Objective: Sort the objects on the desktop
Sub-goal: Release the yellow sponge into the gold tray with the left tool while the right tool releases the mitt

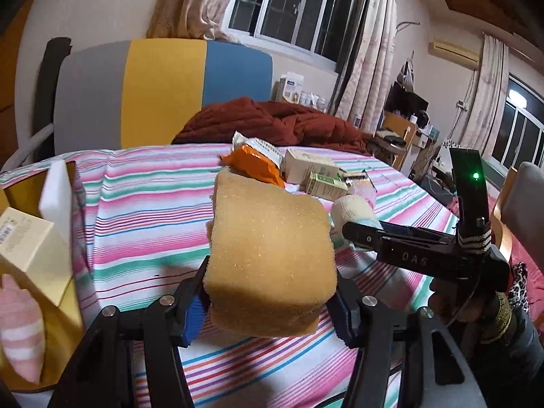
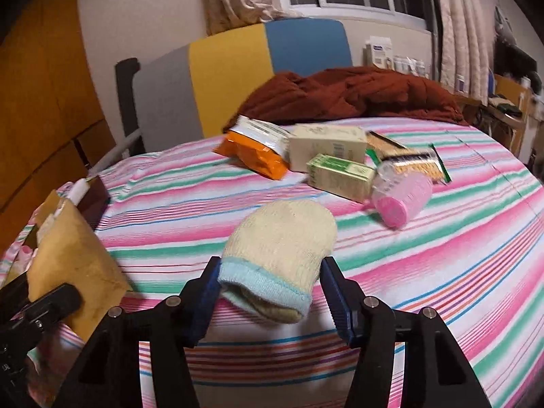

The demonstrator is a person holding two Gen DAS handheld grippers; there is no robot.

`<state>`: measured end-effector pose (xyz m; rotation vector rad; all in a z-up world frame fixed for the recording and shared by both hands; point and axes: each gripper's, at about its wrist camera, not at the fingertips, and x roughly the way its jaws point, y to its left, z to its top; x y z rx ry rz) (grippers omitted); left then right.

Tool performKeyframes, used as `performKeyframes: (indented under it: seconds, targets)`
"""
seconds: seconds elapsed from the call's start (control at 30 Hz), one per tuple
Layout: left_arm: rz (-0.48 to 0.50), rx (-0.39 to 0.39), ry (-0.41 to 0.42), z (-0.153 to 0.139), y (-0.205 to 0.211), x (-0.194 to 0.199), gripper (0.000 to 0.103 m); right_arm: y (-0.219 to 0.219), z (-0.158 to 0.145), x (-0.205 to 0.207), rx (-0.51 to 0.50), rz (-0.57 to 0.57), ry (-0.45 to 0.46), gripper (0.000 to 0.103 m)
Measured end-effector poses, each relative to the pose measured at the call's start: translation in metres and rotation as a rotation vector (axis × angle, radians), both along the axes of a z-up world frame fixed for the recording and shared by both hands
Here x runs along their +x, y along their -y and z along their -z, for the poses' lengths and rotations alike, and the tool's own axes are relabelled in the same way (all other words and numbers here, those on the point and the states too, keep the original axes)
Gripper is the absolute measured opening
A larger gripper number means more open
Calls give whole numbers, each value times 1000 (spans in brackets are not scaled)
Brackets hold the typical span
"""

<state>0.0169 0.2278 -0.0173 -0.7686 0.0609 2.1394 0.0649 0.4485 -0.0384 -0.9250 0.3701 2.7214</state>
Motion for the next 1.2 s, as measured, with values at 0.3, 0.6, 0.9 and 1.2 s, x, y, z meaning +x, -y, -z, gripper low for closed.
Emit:
performKeyframes:
  seconds: [0.3,0.6,0.9,1.2]
  targets:
    - [-115,49,-37,-26,57,-1,61,54,-23,-9,-10,-162,-64,59]
    - [-334,56,-69,-38,140,-25,61,119,-42,-25,-28,-357,-106,59]
    - [-511,4,-58,-32,202,-67,61,205,-54,-49,12,-585,-114,59]
    - [-555,-29,-61,-32,225,-104,61,286,-48,-78,67,-767,-90,59]
